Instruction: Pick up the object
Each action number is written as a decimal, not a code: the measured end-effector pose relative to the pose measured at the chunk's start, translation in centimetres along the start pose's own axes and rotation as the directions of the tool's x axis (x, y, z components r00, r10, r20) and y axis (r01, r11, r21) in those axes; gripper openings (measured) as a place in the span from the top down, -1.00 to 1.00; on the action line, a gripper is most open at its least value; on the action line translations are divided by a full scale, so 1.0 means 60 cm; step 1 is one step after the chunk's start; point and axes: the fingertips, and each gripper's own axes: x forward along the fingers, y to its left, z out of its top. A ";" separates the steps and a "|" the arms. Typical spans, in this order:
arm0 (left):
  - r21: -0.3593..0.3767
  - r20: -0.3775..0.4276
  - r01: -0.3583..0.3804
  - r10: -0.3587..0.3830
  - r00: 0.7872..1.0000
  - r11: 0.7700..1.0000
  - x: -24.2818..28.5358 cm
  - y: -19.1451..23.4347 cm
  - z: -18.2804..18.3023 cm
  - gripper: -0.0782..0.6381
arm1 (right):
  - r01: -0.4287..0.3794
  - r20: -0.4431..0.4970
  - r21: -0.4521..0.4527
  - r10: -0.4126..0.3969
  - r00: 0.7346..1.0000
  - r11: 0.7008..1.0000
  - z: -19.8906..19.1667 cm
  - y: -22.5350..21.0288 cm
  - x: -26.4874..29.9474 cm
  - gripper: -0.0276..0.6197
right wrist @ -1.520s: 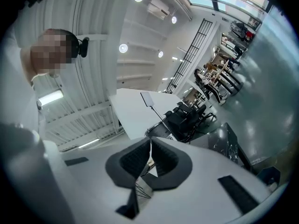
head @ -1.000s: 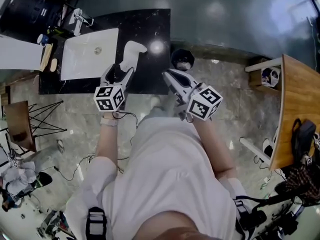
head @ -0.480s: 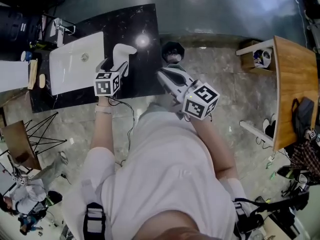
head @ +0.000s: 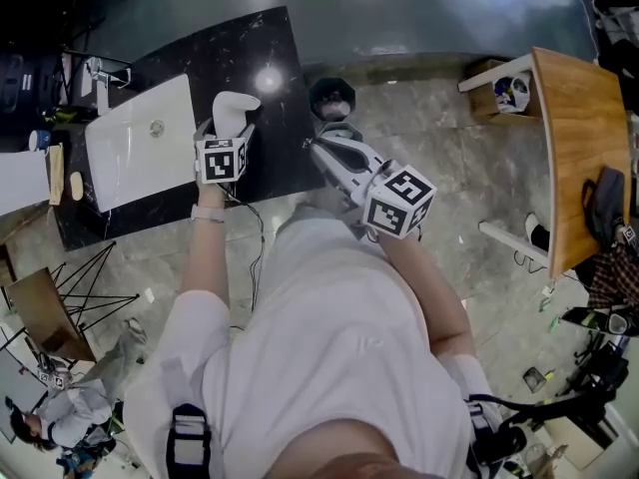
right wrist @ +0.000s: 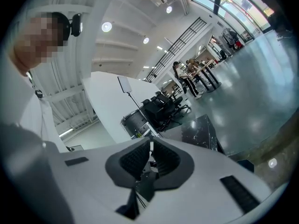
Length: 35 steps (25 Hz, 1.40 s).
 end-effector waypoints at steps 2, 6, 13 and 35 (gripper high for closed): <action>0.011 0.009 -0.006 0.006 1.000 1.000 0.005 0.001 0.004 -0.28 | 0.009 0.006 0.000 -0.009 1.000 1.000 0.000 -0.001 -0.001 0.84; 0.064 0.049 -0.040 0.037 0.998 0.997 0.016 0.001 0.006 -0.31 | 0.024 0.014 0.004 -0.024 1.000 1.000 -0.002 -0.004 -0.004 0.84; 0.136 0.090 -0.061 0.049 0.995 0.989 0.035 0.001 0.011 -0.35 | 0.043 0.015 0.020 -0.044 0.999 0.999 -0.005 -0.014 -0.001 0.84; 0.129 0.117 -0.032 0.017 0.993 0.991 0.047 -0.005 0.025 -0.34 | 0.052 0.034 0.040 -0.054 0.998 0.998 -0.006 -0.021 -0.002 0.84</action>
